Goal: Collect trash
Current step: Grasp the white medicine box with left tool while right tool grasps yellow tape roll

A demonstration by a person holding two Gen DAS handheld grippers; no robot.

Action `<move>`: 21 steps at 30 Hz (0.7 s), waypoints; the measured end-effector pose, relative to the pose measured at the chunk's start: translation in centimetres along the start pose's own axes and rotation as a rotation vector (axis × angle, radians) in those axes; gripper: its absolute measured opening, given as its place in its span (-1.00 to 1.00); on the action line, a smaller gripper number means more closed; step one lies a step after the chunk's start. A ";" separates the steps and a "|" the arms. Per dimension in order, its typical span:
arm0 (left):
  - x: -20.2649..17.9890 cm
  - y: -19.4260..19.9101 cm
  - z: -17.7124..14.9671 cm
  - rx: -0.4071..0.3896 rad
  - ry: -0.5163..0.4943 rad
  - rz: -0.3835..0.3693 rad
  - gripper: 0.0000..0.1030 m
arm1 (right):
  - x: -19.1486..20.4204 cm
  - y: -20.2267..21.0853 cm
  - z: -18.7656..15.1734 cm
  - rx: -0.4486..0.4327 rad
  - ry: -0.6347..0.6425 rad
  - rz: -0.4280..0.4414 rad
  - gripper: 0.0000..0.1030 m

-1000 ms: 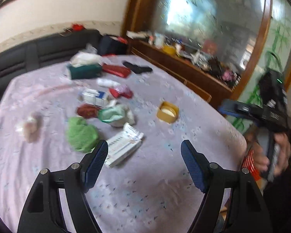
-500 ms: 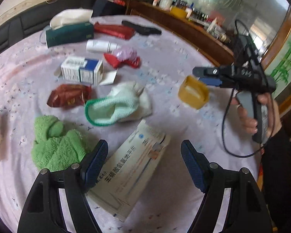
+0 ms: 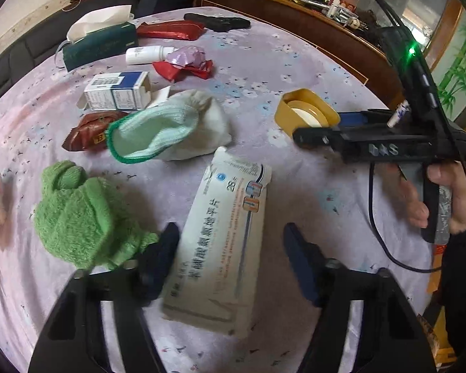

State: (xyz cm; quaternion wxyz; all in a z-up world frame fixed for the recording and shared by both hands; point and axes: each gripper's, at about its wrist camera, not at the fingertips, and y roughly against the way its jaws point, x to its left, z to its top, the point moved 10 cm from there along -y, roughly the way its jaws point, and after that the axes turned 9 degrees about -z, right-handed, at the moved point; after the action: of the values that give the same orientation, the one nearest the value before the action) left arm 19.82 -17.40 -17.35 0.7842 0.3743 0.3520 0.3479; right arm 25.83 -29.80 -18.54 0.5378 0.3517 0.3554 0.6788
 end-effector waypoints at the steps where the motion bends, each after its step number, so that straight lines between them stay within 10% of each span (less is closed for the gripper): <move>1: -0.3 -0.1 0.0 0.000 0.003 -0.007 -0.05 | -0.4 -0.1 -0.1 0.003 -0.017 0.001 0.62; 10: -3.2 -1.0 -0.5 0.035 -0.072 0.048 -0.28 | -2.9 4.8 -2.4 -0.082 -0.202 0.001 0.35; 21: -4.6 -2.9 -0.2 0.051 -0.118 0.184 0.28 | -2.8 19.4 -10.3 -0.321 -0.363 0.070 0.36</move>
State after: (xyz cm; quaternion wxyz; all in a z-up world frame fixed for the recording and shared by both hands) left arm 18.16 -22.40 -18.50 0.7584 0.4448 0.2783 0.3867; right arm 8.15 -36.93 -7.25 0.6178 0.3901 0.1283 0.6706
